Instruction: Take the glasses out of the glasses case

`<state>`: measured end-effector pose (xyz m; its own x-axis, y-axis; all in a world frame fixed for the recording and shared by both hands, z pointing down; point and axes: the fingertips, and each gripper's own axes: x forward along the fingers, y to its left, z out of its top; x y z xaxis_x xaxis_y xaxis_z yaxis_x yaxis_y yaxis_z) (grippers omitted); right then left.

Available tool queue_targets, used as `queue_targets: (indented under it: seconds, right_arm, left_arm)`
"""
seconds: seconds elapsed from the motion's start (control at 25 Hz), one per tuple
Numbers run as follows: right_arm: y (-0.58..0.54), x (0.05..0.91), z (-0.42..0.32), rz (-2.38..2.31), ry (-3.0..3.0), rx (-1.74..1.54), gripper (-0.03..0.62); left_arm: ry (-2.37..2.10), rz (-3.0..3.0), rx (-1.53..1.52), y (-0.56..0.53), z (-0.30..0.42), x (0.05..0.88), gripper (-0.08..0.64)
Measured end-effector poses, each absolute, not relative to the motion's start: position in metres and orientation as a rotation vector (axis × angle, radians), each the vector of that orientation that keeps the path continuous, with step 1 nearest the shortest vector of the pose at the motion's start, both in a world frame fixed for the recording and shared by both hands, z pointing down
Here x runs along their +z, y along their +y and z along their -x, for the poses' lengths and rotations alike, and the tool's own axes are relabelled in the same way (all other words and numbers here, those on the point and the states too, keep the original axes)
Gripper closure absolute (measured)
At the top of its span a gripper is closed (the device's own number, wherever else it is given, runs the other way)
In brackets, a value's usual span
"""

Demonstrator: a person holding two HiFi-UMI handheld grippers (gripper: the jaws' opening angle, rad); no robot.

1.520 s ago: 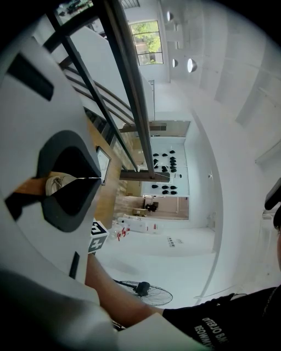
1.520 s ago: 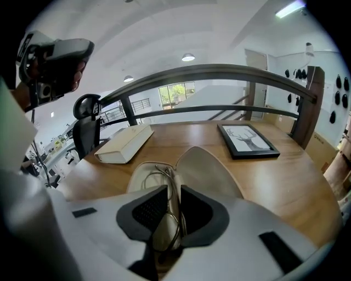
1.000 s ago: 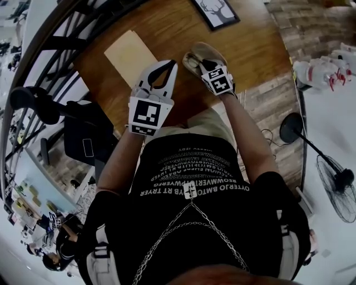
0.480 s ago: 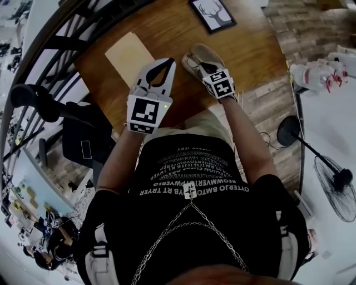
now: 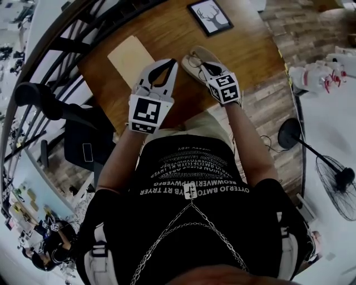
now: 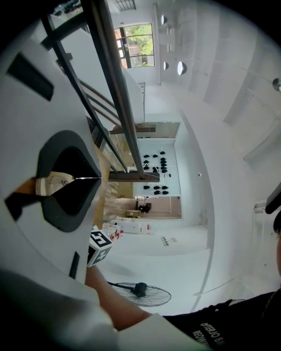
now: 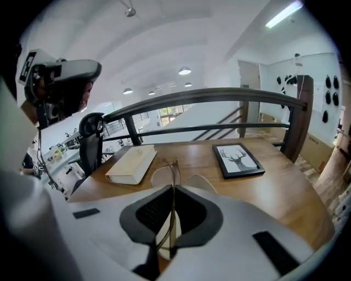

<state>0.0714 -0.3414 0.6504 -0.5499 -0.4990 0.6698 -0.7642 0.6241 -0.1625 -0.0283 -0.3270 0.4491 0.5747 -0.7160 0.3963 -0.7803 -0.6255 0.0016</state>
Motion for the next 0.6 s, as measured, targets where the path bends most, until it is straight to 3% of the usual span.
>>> queue_targets:
  seconds: [0.6]
  right_arm:
    - [-0.326, 0.552, -0.071, -1.094, -2.458, 0.493, 0.565]
  left_arm:
    - [-1.298, -2.656, 0.523, -0.309, 0.033, 0.429, 0.531]
